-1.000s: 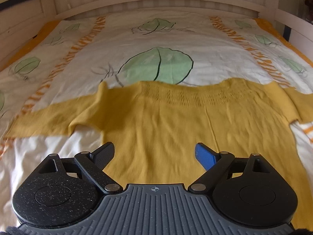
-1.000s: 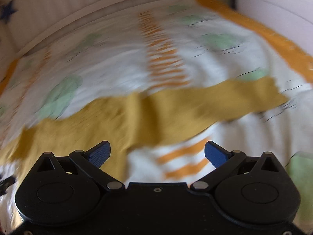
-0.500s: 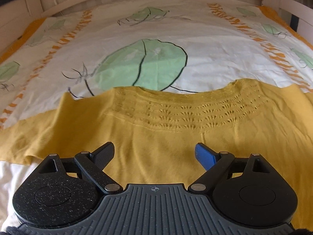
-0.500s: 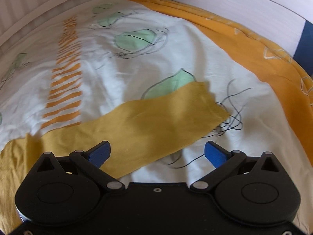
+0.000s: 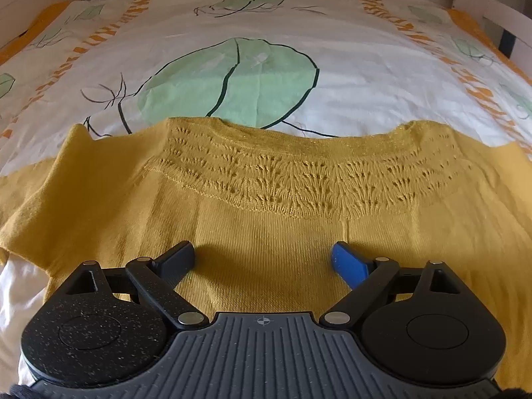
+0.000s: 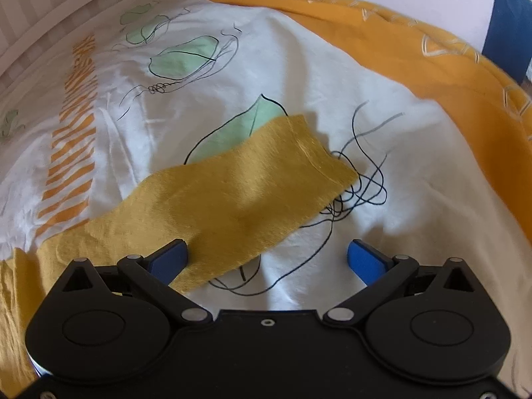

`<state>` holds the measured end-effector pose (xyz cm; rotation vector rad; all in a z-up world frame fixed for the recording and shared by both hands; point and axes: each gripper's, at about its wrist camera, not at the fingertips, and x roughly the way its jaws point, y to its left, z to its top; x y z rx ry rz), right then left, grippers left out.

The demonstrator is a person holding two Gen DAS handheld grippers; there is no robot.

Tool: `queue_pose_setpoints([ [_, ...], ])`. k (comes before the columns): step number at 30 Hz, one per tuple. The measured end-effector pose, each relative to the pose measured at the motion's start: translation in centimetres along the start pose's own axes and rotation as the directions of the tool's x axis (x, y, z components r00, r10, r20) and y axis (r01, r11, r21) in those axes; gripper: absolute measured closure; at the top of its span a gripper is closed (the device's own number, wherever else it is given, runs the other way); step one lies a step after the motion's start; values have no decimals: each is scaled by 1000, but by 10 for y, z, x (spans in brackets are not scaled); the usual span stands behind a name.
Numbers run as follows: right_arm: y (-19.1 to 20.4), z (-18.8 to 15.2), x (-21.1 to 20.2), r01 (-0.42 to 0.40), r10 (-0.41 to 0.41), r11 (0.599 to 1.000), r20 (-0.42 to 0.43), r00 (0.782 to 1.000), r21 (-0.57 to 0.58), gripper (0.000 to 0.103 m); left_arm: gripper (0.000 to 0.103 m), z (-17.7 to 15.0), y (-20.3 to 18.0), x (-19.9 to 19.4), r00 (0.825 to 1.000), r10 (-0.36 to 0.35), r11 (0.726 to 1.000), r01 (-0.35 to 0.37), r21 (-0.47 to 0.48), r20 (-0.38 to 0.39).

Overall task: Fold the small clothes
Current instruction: 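Move the right tool to a sweater sleeve cuff and close on it, then lift the sleeve with the right tool, lay it across the body, open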

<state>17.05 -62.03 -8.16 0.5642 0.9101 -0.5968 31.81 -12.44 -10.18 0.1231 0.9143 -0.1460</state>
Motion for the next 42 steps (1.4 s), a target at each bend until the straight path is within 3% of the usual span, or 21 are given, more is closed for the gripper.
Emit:
queue_pose_setpoints([
  [4,-14,2,3,-32,33,996,-4,999,80,1,0,-6,2,5,1000,-4,1000,4,9,26],
  [18,-45,21,22,-119,116,963,27,993,241,0,0,-10,0,10,998,-1,999,-1,32,62],
  [23,-51,23,23,-166,148,938,82,986,304,2,0,-9,0,10,998,-1,999,-1,32,61],
  [24,-50,23,23,-167,146,938,91,985,303,10,0,-9,0,10,998,-2,1000,0,31,60],
  [25,-49,23,23,-162,140,943,94,986,290,35,0,-10,1,10,998,-3,1000,1,30,60],
  [27,-46,25,23,-119,103,960,74,992,252,60,0,-10,1,10,998,-3,1000,1,30,59],
  [28,-45,25,21,-124,108,964,79,991,236,69,0,-10,1,10,998,-3,1000,1,30,59],
  [29,-46,25,18,-146,128,963,95,987,227,86,0,-10,1,10,998,-3,1000,1,30,59],
  [32,-45,29,0,-151,123,970,149,981,191,91,0,-9,1,10,998,-5,1000,4,29,55],
  [36,-53,40,-26,-31,-5,987,221,975,159,91,0,-7,2,10,999,-11,1000,10,22,44],
  [39,-58,45,-34,-7,-35,983,224,974,186,93,0,-4,2,10,999,-19,1000,18,21,32],
  [41,-52,46,-43,3,-47,985,250,967,173,93,2,1,7,8,999,-41,999,41,9,16],
  [42,-46,47,-50,-5,-40,986,266,963,166,93,9,3,11,5,998,-56,998,56,-5,11],
])
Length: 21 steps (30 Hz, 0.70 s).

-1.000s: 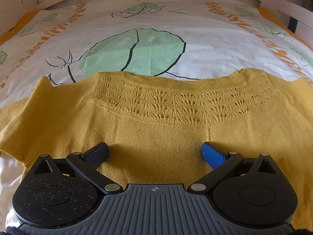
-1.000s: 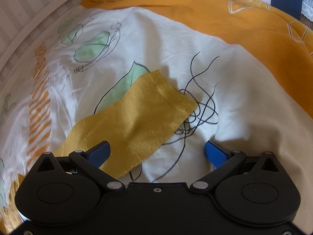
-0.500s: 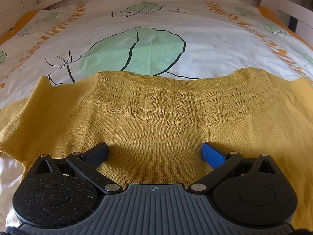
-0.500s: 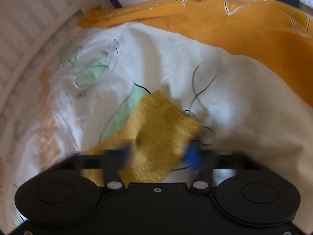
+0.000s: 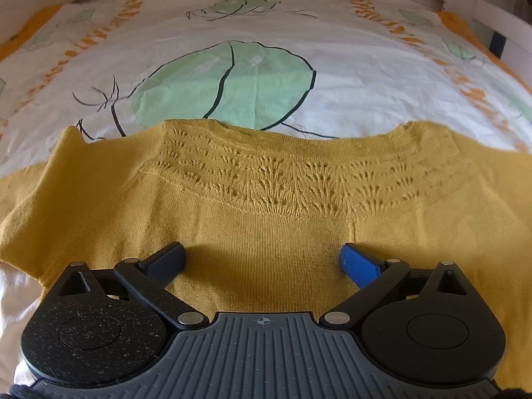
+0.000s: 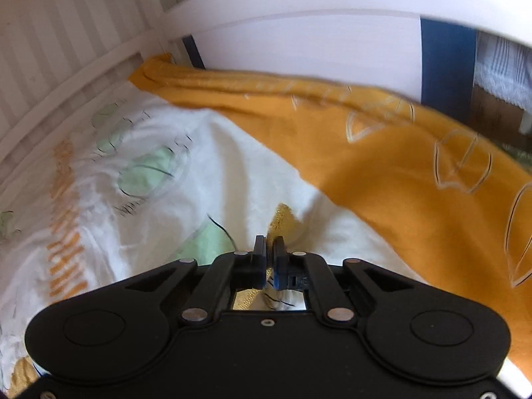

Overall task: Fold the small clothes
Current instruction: 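Lift the sleeve with the right tool, lay it across the body, open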

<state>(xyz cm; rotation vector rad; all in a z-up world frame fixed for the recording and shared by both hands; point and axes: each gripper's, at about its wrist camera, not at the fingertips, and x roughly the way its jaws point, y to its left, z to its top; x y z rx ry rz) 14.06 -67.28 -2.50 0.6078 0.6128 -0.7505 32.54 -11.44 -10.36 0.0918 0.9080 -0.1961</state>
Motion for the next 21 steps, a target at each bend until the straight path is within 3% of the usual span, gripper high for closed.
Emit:
queue_pose_setpoints([
  [1,3,1,-8,-16,16,1000,12,1000,-9,93,17,2,4,-4,1000,-13,1000,13,-14,-2],
  [5,45,12,-45,-113,118,989,58,991,-94,93,17,6,24,-29,999,-41,998,42,-45,23],
  [9,100,15,-84,-235,251,957,79,965,-170,93,17,6,48,-59,997,-52,998,54,-34,53],
  [14,191,-12,-123,-409,434,871,37,900,-274,93,17,-5,84,-85,996,-75,996,77,-34,45],
  [21,314,-98,-145,-622,626,712,-107,772,-325,93,17,-18,141,-98,996,-65,992,72,-100,68],
])
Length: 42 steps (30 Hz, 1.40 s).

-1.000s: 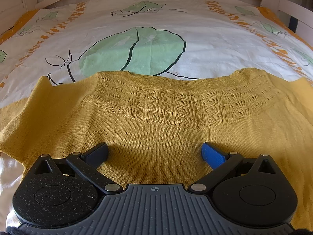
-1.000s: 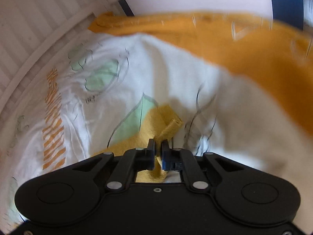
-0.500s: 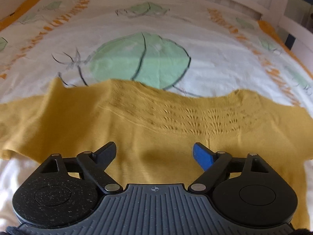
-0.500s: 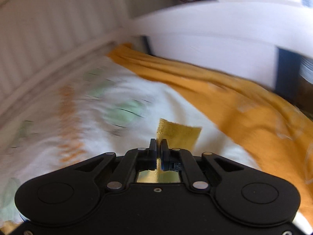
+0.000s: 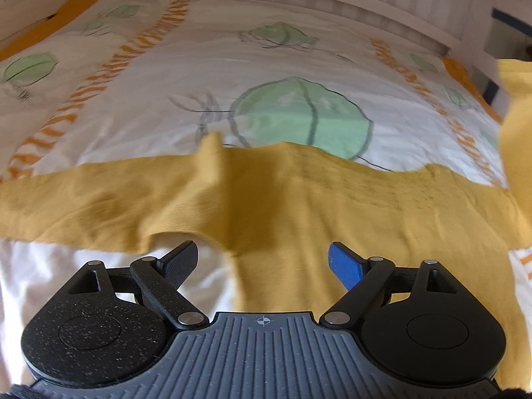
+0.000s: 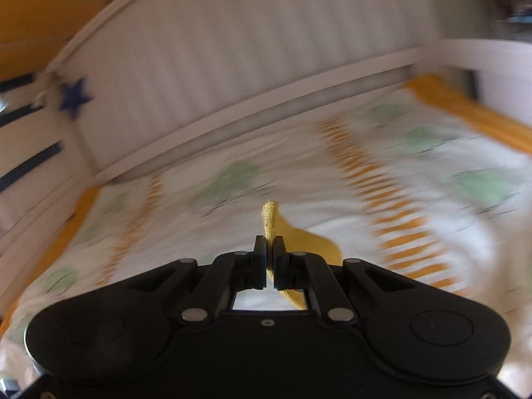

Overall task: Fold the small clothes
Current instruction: 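Lift the sleeve with the right tool, lay it across the body, open, then move the left tool to the other sleeve cuff and close on it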

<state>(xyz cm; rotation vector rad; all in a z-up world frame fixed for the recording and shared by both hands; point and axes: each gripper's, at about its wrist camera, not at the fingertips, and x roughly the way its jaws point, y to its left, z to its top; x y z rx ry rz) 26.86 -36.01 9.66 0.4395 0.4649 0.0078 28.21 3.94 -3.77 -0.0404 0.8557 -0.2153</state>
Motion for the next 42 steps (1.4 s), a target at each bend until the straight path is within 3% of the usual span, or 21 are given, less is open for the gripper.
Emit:
queue_pose_setpoints([
  [6,85,-72,69,-137,130,989,-128,983,-52,93,17,2,38,5,1000,-8,995,8,-99,1],
  [14,147,-170,103,-174,135,977,-276,952,-123,92,17,8,63,1,1000,8,991,-4,-131,31],
  [19,168,-199,108,-262,196,951,-333,922,-166,83,17,10,74,2,999,15,987,-9,-161,32],
  [20,169,-202,105,-282,210,943,-342,916,-177,79,17,10,76,2,999,17,986,-12,-168,32],
  [21,170,-204,100,-302,225,934,-345,911,-189,64,17,10,79,1,999,20,985,-14,-174,33],
  [22,169,-204,95,-310,228,928,-341,912,-208,49,17,11,82,1,999,23,983,-16,-182,34],
  [24,166,-199,92,-305,223,923,-317,922,-237,44,17,12,88,0,999,31,980,-23,-196,37],
  [30,153,-197,103,-173,107,957,-273,956,-231,43,17,15,107,-5,996,73,965,-58,-254,48],
  [36,180,-226,97,-194,72,883,-285,956,-427,43,17,16,124,-8,995,85,946,-65,-317,51],
  [42,197,-250,112,-177,-3,835,-326,945,-521,46,17,15,133,-12,995,88,939,-65,-338,53],
])
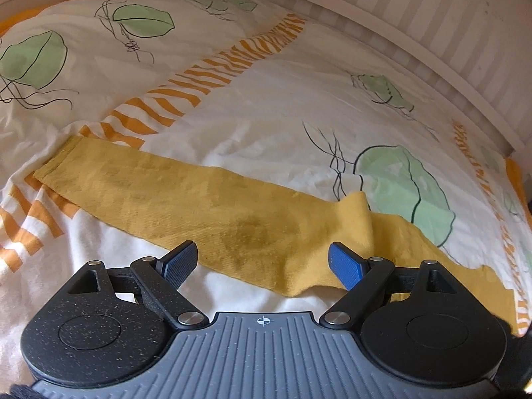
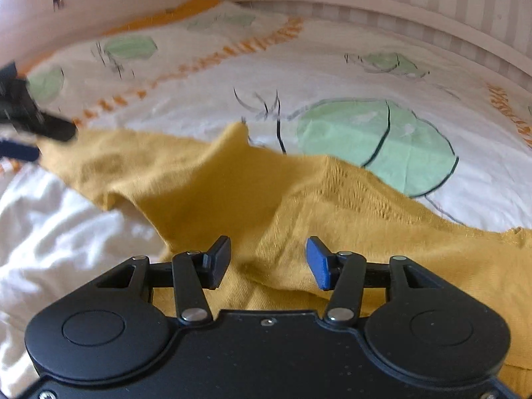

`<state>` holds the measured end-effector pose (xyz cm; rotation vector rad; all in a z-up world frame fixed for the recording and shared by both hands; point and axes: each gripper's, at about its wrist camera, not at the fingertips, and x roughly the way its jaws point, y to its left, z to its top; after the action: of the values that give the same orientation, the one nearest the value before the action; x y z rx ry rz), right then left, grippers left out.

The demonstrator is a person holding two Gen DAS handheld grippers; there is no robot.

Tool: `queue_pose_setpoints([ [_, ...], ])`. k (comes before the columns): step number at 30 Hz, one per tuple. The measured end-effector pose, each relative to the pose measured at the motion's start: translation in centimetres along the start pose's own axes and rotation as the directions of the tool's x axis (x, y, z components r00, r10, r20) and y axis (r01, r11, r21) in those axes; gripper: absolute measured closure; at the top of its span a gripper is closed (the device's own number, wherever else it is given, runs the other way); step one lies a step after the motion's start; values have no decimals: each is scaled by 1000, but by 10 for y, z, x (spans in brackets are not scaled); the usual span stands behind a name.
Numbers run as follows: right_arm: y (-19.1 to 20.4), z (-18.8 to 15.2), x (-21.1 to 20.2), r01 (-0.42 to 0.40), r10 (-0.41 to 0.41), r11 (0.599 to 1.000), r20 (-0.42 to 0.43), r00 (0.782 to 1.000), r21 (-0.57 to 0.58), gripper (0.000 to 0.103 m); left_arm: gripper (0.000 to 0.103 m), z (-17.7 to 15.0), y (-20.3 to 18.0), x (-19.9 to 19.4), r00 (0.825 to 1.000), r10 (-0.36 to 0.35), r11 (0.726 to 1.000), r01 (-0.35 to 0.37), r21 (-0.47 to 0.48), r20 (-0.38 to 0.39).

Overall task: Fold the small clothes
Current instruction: 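Move the left tool to the other sleeve cuff and close on it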

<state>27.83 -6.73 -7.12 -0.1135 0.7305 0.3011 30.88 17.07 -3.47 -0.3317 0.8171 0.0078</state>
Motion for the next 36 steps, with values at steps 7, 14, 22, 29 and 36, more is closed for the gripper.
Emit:
queue_pose_setpoints([
  [7,-24,2,-6,-21,14,979,37,999,202,90,17,6,11,-3,1000,5,999,-5,-39,12],
  [14,-13,20,14,-94,91,956,27,996,279,84,17,13,30,-6,999,44,995,-40,-93,33],
  [22,-13,4,-9,-124,102,954,95,990,274,35,17,23,64,-4,997,54,985,-46,-164,46],
  [29,-29,-31,-47,-77,51,966,109,993,248,25,16,28,117,-5,996,71,952,-51,-301,57],
  [36,-29,-57,-40,-64,46,968,77,996,241,22,16,27,160,-3,993,97,902,-59,-427,67],
])
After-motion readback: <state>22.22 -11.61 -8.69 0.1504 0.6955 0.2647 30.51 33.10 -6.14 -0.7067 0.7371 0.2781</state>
